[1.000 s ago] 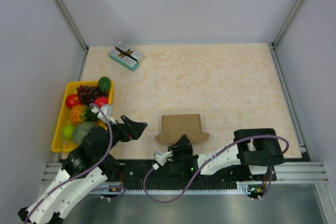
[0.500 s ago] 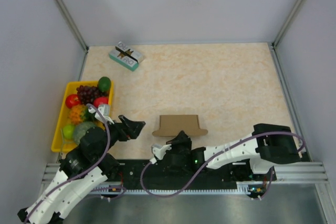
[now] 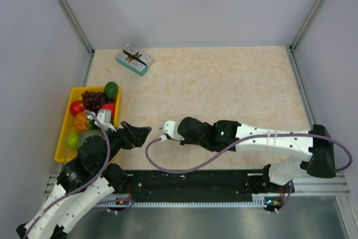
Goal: Fold the paper box
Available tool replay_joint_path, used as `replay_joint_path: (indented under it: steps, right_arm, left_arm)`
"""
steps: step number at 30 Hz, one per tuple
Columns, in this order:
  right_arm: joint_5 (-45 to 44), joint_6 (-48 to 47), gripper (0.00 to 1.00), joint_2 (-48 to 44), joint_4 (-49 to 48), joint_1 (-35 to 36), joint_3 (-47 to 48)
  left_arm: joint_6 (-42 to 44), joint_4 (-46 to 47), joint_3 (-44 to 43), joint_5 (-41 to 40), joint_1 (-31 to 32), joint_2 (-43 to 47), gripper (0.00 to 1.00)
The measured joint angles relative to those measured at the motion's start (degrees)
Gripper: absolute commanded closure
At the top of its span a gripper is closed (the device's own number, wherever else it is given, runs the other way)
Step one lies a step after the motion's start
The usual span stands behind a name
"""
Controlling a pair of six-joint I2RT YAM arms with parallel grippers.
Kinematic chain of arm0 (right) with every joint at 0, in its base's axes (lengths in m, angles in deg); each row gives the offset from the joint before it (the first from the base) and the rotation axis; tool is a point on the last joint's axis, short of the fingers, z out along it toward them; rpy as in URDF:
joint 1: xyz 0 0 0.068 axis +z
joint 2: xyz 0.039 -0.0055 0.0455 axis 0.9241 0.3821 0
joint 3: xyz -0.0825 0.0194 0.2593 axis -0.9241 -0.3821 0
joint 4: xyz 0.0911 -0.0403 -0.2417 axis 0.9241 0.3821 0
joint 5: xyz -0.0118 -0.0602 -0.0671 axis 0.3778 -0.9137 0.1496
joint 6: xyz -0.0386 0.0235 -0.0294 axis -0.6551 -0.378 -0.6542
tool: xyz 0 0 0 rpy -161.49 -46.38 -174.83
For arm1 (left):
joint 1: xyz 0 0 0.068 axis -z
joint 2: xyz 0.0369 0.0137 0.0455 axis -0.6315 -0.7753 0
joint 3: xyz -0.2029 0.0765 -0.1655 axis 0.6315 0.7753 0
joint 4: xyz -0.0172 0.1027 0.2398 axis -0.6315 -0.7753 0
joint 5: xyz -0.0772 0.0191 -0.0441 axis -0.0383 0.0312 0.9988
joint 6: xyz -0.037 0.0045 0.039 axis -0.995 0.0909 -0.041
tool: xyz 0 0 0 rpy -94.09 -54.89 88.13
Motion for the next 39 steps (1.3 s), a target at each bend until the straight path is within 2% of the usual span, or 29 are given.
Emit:
replay_joint_path:
  steps: [3, 8, 15, 19, 28, 33, 34, 35, 37, 38, 39]
  right_arm:
    - [10.08, 1.62, 1.00, 0.11, 6.91, -4.59, 3.96]
    - [22.01, 2.89, 1.00, 2.84, 15.23, -9.73, 8.41]
    - [32.39, 2.99, 1.00, 11.47, 22.91, -13.44, 13.55]
    - [33.00, 2.19, 1.00, 14.51, 24.94, -14.40, 16.06]
    - [28.39, -1.84, 0.98, 17.00, 25.66, -14.88, 18.40]
    - [25.97, -3.85, 0.92, 17.00, 24.09, -15.28, 18.29]
    - [25.62, -4.09, 0.91, 17.00, 23.67, -15.30, 18.27]
    - [25.38, -4.35, 0.79, 17.00, 23.26, -15.30, 18.27]
    - [24.98, -4.59, 0.69, 16.98, 22.56, -15.37, 18.23]
    - [24.76, -4.46, 0.64, 16.94, 22.34, -15.37, 18.16]
    - [24.33, -4.59, 0.62, 16.74, 21.64, -15.41, 17.86]
  left_arm:
    - [0.24, -0.37, -0.66, -0.04, 0.00, -0.33, 0.02]
    - [0.31, -0.94, -0.68, 0.07, 0.00, -0.44, 0.02]
    - [0.31, -1.60, -0.55, 0.76, 0.00, -0.44, 0.02]
    - [0.59, -1.57, 0.44, 2.19, 0.00, -0.44, 0.02]
    - [0.61, -1.53, 2.40, 3.61, 0.00, -0.35, 0.02]
    - [0.61, -1.14, 3.98, 3.69, 0.00, -0.33, 0.02]
    - [0.61, -1.03, 4.31, 3.72, 0.00, -0.37, 0.02]
    - [0.59, -0.66, 4.81, 3.72, 0.00, -0.44, 0.03]
    - [0.55, 0.31, 6.01, 3.85, 0.00, -0.72, 0.05]
    - [0.55, 0.79, 6.67, 4.04, 0.00, -0.96, 0.13]
    - [0.46, 1.20, 7.30, 4.37, 0.00, -1.22, 0.15]
